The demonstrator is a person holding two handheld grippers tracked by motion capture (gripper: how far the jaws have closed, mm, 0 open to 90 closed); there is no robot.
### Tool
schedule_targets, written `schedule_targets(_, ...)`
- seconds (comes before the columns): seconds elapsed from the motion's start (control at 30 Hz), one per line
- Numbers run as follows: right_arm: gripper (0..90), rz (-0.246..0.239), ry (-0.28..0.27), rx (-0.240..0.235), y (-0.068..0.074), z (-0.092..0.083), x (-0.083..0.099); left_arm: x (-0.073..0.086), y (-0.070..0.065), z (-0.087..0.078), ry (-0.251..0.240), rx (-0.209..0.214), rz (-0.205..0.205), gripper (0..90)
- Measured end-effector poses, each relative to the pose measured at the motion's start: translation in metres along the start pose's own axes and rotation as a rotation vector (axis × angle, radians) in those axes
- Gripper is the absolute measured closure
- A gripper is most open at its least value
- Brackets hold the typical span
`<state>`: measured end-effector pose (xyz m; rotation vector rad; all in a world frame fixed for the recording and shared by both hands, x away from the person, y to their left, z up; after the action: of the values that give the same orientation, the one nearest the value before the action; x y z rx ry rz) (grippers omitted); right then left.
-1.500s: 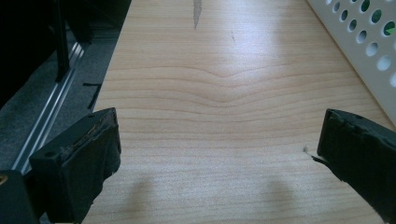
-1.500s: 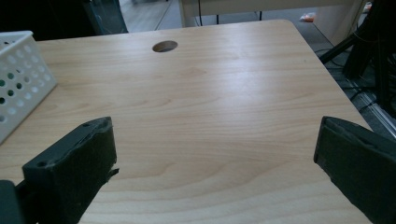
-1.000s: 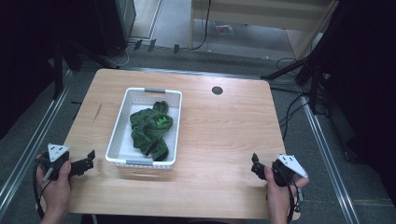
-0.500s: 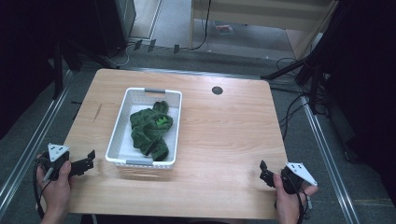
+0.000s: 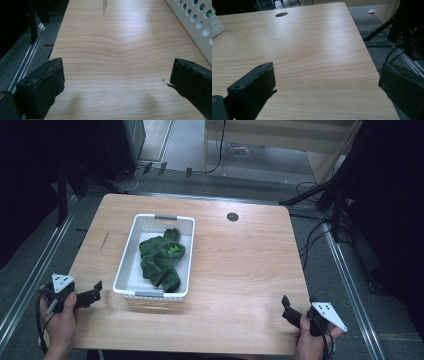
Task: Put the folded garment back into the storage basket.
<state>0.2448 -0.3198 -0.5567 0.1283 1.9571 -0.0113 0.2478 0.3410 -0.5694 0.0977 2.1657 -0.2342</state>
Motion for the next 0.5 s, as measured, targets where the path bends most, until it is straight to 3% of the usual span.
schedule_targets(0.13, 0.7, -0.009, -0.018, 0.024, 0.0015, -0.0017, 0.0004, 0.0000, 0.0005, -0.0002, 0.001, 0.001, -0.001, 0.5)
schedule_targets(0.5, 0.7, -0.014, 0.013, 0.005, 0.0053, -0.0007, 0.0010, -0.0001, 0.0007, -0.0001, 0.001, 0.002, -0.001, 0.5)
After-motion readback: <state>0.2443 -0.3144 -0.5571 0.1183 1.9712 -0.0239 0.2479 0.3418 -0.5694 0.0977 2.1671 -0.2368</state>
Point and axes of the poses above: each handheld gripper's, and its own axes: z roughly forward along the jaws, x roughly out of its underside, y roughly to its left, the point moved 3 cm from there along z, roughly forward along the jaws, and after that the axes turned 12 degrees about x, right-handed, at the moved point
